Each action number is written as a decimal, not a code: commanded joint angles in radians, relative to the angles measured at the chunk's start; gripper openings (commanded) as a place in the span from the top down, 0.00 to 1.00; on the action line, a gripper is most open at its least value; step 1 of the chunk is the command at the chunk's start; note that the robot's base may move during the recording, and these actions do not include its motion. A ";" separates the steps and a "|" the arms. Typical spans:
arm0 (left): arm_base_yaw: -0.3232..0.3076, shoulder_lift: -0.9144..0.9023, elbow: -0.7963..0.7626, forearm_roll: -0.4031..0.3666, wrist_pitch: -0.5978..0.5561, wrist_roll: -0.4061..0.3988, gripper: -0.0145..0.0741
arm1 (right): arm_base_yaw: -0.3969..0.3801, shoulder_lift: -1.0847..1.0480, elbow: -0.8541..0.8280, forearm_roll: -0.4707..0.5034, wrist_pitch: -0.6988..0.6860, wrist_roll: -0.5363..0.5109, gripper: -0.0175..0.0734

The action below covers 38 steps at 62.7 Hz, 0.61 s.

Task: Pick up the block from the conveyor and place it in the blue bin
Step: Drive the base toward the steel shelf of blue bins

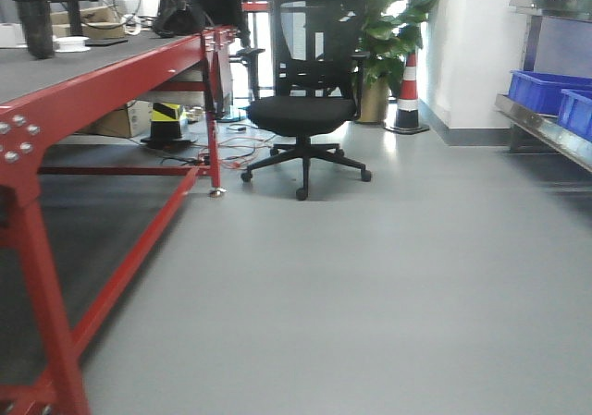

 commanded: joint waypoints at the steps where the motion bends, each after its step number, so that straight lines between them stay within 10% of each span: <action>1: 0.004 -0.004 -0.008 0.002 -0.013 0.003 0.96 | -0.001 -0.003 0.002 -0.008 -0.021 -0.008 0.99; 38: 0.004 -0.004 -0.008 0.002 -0.013 0.003 0.96 | -0.001 -0.003 0.002 -0.008 -0.021 -0.008 0.99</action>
